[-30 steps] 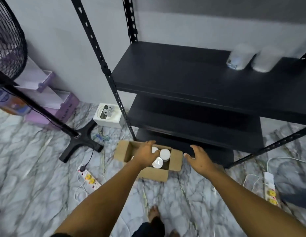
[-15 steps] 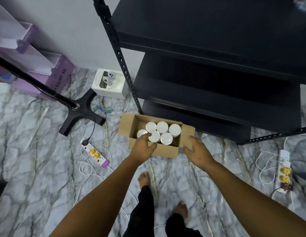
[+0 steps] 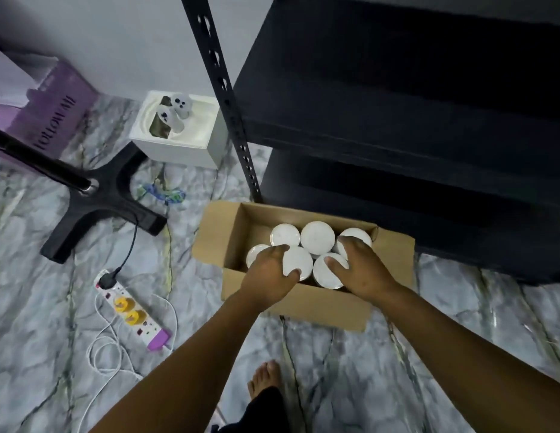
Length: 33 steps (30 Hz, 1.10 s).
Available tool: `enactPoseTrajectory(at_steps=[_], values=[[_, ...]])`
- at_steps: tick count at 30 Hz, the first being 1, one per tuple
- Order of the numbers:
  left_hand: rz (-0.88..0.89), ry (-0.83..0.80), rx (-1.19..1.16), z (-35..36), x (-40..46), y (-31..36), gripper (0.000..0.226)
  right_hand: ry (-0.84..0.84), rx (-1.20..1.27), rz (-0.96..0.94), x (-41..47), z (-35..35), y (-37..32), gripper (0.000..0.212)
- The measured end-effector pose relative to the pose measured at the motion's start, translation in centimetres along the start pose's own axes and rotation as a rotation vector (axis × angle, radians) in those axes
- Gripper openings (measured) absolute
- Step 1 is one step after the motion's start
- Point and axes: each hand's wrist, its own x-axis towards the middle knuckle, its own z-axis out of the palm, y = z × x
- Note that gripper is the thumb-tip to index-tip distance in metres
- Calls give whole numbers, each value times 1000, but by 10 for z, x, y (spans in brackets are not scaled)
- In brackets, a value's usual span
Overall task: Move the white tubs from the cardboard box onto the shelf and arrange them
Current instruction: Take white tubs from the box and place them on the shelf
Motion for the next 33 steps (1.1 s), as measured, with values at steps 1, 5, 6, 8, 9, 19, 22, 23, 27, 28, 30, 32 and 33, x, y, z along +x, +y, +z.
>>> enactPoseTrajectory(at_steps=[1, 5, 6, 8, 9, 19, 22, 23, 27, 28, 30, 32, 33], values=[[22, 3, 43, 14, 13, -11, 64, 6, -22, -17, 14, 13, 11, 64], [102, 2, 165, 61, 59, -41, 74, 8, -179, -59, 62, 57, 46, 73], [117, -2, 195, 70, 68, -47, 77, 8, -219, -71, 72, 66, 53, 75], [147, -4, 267, 86, 85, -58, 81, 12, -280, -98, 88, 81, 63, 78], [153, -1, 290, 93, 91, -63, 82, 15, -301, -112, 94, 87, 67, 78], [152, 26, 374, 126, 111, -75, 99, 114, -322, -140, 129, 108, 76, 92], [114, 22, 401, 128, 116, -72, 101, 148, -330, -132, 135, 113, 76, 94], [107, 31, 418, 128, 118, -72, 100, 164, -345, -132, 138, 114, 75, 94], [109, 65, 446, 127, 127, -76, 93, 240, -430, -141, 146, 120, 74, 93], [110, 69, 436, 126, 128, -78, 93, 246, -428, -144, 146, 121, 74, 92], [111, 78, 407, 123, 128, -79, 92, 249, -387, -148, 145, 120, 73, 89], [134, 97, 383, 120, 123, -77, 93, 252, -287, -155, 140, 117, 73, 89], [158, 117, 374, 117, 120, -76, 93, 252, -223, -162, 138, 115, 72, 90]])
